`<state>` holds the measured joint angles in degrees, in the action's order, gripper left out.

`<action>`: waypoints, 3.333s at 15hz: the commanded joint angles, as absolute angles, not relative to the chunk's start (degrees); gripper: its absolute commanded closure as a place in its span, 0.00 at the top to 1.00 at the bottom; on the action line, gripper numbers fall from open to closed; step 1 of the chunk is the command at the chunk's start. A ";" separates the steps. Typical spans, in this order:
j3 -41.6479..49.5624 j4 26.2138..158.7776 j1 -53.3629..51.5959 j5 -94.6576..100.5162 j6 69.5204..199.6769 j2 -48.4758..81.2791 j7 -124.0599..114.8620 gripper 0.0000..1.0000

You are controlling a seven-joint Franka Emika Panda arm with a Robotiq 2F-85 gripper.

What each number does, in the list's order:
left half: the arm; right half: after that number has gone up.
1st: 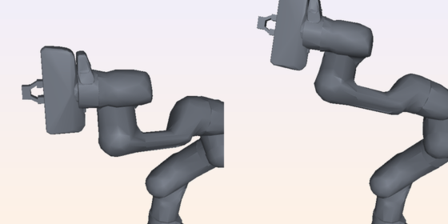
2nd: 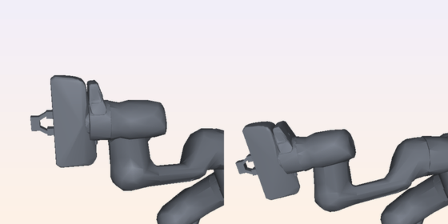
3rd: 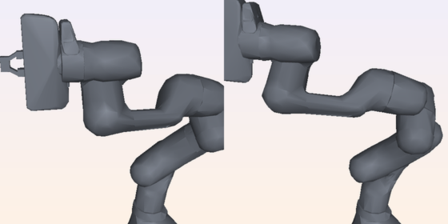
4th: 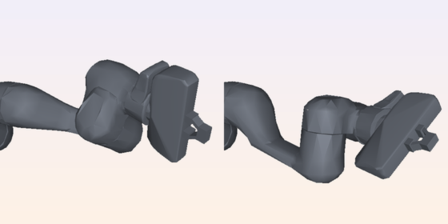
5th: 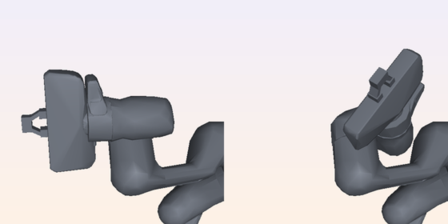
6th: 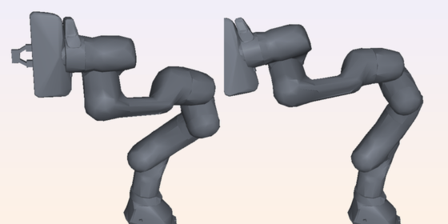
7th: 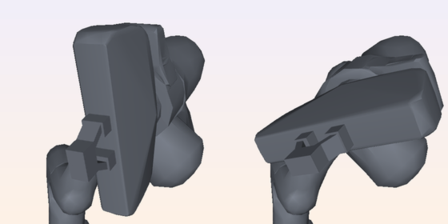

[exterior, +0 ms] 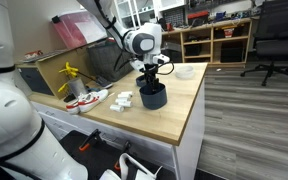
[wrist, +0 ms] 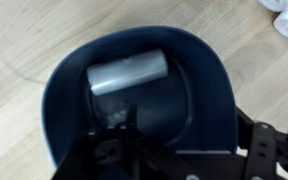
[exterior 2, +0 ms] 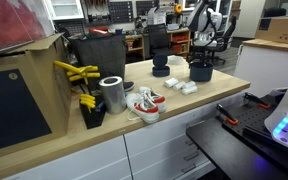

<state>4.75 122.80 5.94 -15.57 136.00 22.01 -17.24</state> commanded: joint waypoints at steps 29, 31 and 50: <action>5.63 114.08 9.04 -17.37 119.51 27.33 -15.34 0.01; 5.89 112.55 9.00 -17.47 117.22 28.50 -16.63 0.01; 6.22 110.64 9.57 -16.51 106.58 23.10 -12.07 0.01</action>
<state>5.62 110.01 9.87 -17.36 109.79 26.43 -13.55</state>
